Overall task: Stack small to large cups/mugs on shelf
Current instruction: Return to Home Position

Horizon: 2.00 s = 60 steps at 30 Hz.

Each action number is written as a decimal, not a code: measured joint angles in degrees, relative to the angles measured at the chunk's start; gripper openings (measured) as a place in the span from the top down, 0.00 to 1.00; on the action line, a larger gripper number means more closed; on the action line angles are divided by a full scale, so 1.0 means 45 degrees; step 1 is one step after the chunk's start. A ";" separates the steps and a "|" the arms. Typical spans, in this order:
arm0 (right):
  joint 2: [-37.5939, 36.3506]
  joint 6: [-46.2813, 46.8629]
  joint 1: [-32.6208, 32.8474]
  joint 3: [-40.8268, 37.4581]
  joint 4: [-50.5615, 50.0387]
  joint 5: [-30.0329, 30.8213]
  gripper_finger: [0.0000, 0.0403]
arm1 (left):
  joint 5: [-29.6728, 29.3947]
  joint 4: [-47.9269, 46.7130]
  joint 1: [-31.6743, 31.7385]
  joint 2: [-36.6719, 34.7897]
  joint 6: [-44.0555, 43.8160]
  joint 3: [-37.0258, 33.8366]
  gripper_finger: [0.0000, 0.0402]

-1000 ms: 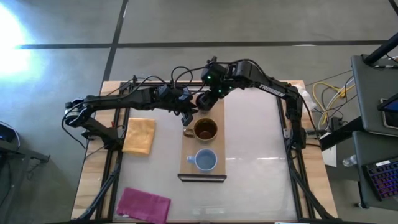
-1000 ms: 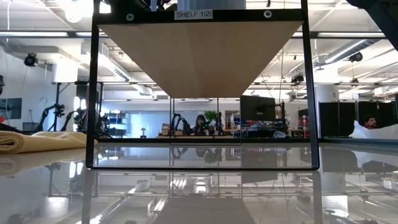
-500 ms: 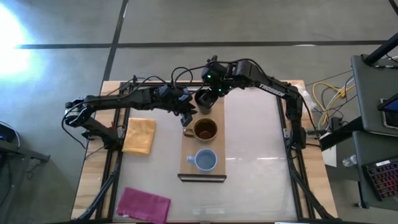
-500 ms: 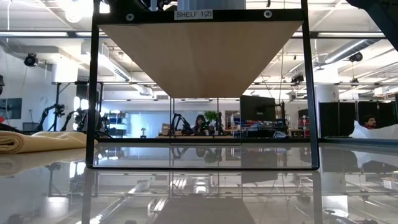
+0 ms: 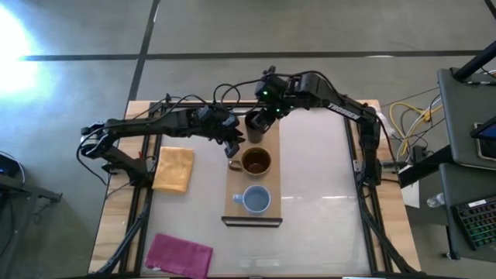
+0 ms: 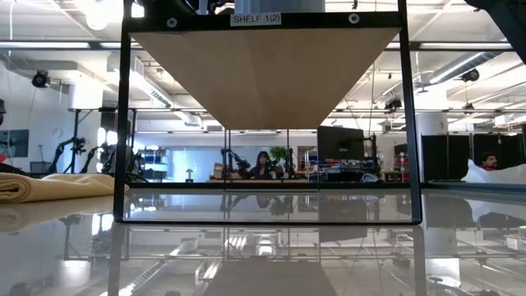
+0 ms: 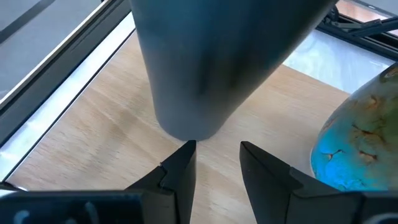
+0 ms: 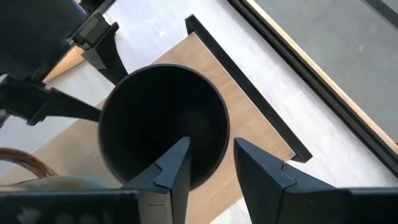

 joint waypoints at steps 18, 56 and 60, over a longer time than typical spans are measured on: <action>-0.3483 0.0585 0.0366 0.0336 0.1547 -0.1485 0.72 | 0.2504 -0.1231 -0.0090 -0.4506 -0.0279 0.1738 0.73; -2.0370 -0.2954 0.3705 -2.2465 1.8126 -0.3875 0.79 | -0.3204 0.0302 -0.5939 -1.7418 0.0567 -0.7473 0.73; -2.1599 -0.2817 0.3697 -2.4239 1.9423 -0.3788 0.79 | -0.3161 0.1279 -0.5935 -1.7437 0.0006 -0.8808 0.73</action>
